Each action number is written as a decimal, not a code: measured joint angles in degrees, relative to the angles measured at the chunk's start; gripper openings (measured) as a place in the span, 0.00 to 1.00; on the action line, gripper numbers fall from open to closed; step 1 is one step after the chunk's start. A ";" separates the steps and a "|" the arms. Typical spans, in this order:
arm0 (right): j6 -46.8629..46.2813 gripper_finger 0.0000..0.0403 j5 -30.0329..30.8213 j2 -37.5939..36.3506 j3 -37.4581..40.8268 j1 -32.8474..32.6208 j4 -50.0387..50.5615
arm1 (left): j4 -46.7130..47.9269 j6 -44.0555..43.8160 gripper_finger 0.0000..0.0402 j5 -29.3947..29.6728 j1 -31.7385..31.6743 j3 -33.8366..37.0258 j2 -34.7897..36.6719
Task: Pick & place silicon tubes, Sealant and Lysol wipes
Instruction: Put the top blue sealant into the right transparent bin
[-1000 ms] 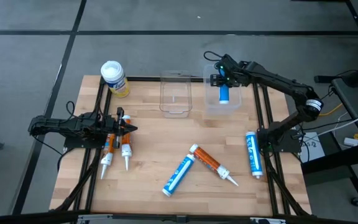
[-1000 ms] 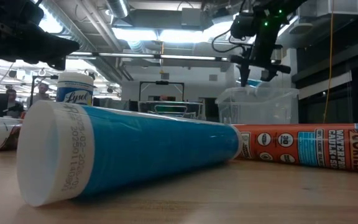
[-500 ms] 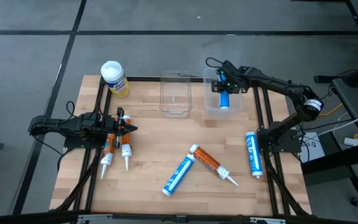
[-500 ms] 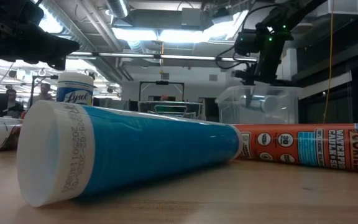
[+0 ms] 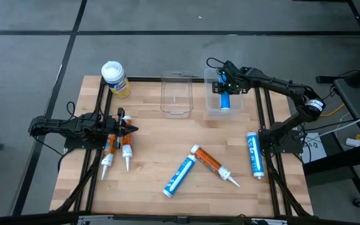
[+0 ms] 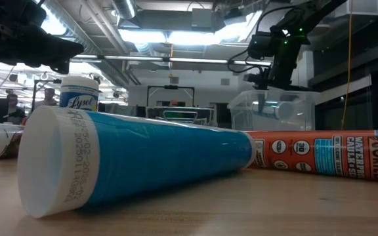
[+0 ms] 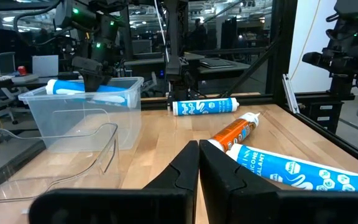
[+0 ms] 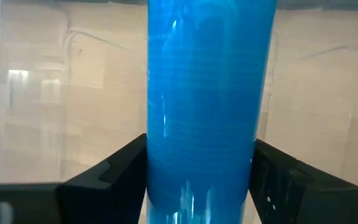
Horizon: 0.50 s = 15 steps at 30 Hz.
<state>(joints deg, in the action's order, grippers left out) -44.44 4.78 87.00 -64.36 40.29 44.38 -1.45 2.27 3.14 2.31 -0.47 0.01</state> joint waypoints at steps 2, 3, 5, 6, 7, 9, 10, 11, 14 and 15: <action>0.26 0.58 0.04 0.00 0.00 0.00 0.04 | 0.00 0.00 0.02 0.01 0.00 0.00 0.00; 0.77 0.58 0.04 0.00 0.00 0.00 0.04 | 0.00 0.00 0.02 0.00 0.00 0.00 0.00; 1.19 0.58 0.04 0.00 0.00 -0.01 0.06 | 0.00 -0.01 0.02 0.00 0.00 0.00 0.00; 1.20 0.58 0.04 0.00 0.00 -0.02 0.06 | 0.00 0.01 0.02 0.01 0.00 0.00 0.00; 1.20 0.58 0.02 0.00 0.00 -0.02 0.06 | 0.00 0.01 0.02 0.00 0.00 0.00 0.00; 1.20 0.59 0.04 0.00 0.00 -0.02 0.08 | 0.00 0.01 0.03 0.00 0.00 0.00 0.00; 1.21 0.59 0.01 0.00 0.00 -0.02 0.11 | 0.00 -0.01 0.03 0.00 0.00 0.00 0.00; 1.24 0.60 -0.11 0.00 0.00 -0.02 0.11 | 0.00 0.00 0.03 0.00 0.00 0.00 0.00; 1.24 0.63 -0.30 0.00 0.00 -0.02 0.11 | 0.00 0.01 0.03 0.01 0.00 0.00 0.00; 1.24 0.65 -0.34 0.00 0.00 -0.02 0.09 | 0.00 0.01 0.03 0.01 0.00 0.00 0.00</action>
<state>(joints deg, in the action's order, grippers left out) -43.20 4.44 87.00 -64.36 40.27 44.48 -1.45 2.28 3.15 2.31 -0.47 0.01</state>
